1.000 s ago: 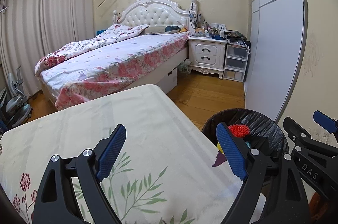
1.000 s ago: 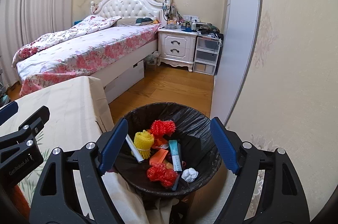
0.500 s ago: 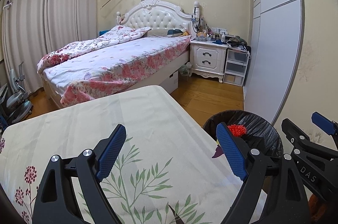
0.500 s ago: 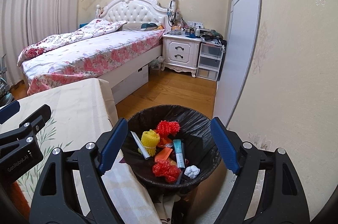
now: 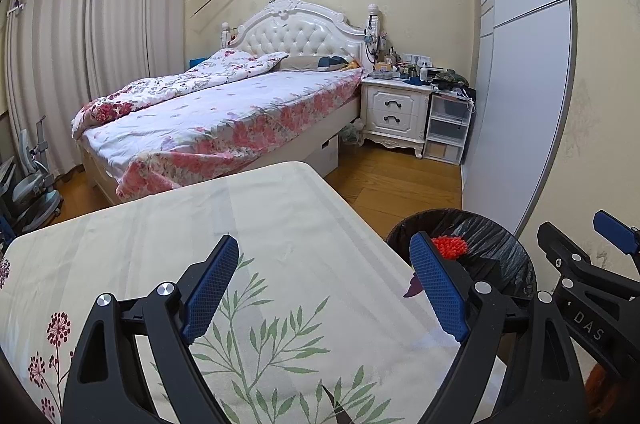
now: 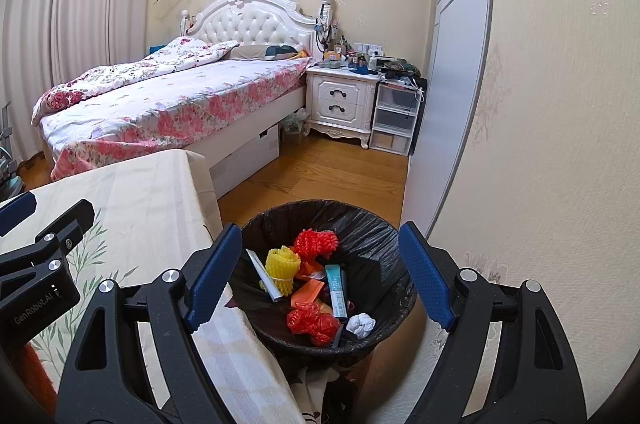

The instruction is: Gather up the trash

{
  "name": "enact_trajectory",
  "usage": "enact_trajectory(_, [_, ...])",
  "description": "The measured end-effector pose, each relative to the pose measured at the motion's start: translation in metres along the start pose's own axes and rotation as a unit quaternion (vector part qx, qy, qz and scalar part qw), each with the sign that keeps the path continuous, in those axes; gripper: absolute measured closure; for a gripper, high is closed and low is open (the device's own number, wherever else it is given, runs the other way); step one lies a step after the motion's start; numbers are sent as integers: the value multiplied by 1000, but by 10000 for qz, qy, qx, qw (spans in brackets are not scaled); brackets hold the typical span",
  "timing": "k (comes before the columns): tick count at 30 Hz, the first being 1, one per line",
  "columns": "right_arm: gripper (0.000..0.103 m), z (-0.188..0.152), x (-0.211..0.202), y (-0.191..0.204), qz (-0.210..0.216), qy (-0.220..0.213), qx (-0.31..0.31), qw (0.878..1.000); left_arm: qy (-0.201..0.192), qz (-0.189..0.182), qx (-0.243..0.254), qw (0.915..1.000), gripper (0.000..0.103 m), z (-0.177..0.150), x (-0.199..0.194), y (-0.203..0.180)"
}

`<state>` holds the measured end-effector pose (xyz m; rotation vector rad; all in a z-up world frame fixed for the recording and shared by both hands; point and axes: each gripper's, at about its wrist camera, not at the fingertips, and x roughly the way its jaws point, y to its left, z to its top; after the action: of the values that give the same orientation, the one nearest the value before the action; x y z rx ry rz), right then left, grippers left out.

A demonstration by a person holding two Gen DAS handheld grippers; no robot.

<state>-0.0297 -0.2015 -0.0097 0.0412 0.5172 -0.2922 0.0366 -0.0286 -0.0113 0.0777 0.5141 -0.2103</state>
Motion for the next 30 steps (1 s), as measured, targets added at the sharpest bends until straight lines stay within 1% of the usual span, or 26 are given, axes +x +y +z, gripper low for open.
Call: enact_trajectory(30, [24,1,-2,0,3,1,-13,10000,19,-37,-20,10000,18,-3,-2,1])
